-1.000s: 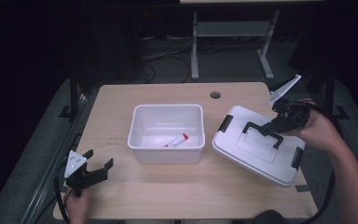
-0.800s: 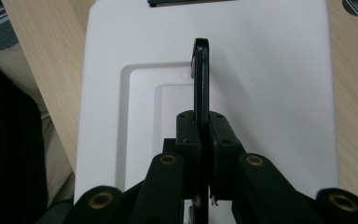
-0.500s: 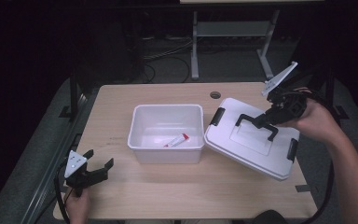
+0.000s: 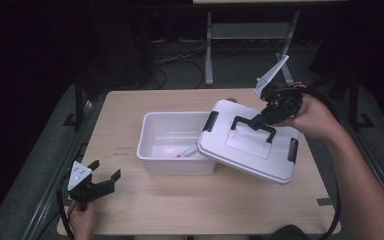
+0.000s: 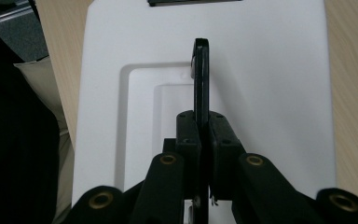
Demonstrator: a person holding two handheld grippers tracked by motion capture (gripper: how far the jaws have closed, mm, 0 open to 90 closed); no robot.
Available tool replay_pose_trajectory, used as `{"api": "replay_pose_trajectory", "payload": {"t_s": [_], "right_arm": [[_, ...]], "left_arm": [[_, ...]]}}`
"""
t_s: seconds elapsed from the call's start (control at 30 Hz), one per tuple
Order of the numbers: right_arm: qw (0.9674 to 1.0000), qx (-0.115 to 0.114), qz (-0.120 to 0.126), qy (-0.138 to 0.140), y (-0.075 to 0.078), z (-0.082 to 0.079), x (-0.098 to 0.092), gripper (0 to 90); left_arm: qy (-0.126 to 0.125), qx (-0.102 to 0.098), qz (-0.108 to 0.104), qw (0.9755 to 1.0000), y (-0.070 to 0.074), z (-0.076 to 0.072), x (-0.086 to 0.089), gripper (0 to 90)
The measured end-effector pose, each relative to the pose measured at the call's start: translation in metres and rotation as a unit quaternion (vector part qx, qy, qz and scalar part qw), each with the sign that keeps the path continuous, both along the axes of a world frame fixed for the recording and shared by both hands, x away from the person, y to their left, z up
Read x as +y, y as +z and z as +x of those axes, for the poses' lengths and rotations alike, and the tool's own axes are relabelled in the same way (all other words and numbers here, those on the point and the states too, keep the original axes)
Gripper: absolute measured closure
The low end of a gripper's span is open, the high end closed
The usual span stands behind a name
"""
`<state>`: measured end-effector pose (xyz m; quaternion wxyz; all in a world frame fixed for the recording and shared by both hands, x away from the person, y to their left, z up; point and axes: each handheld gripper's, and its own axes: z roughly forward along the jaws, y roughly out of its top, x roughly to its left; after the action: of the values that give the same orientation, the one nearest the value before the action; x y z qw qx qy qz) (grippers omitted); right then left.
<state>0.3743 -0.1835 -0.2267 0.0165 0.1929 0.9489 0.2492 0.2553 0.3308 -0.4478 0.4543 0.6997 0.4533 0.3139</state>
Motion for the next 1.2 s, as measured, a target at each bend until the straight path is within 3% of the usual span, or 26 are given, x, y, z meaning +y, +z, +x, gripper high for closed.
{"api": "replay_pose_trajectory", "payload": {"t_s": [0.33,1.2], "right_arm": [[0.9997,0.0,-0.003,0.026,0.004,0.009,0.032,84.5],[0.9978,0.005,0.004,0.066,0.002,0.026,0.086,84.5]], "left_arm": [[0.0,-0.001,-0.001,1.0,0.0,-0.001,0.002,13.7],[-0.003,-0.001,-0.002,1.0,0.001,0.0,0.001,13.7]]}}
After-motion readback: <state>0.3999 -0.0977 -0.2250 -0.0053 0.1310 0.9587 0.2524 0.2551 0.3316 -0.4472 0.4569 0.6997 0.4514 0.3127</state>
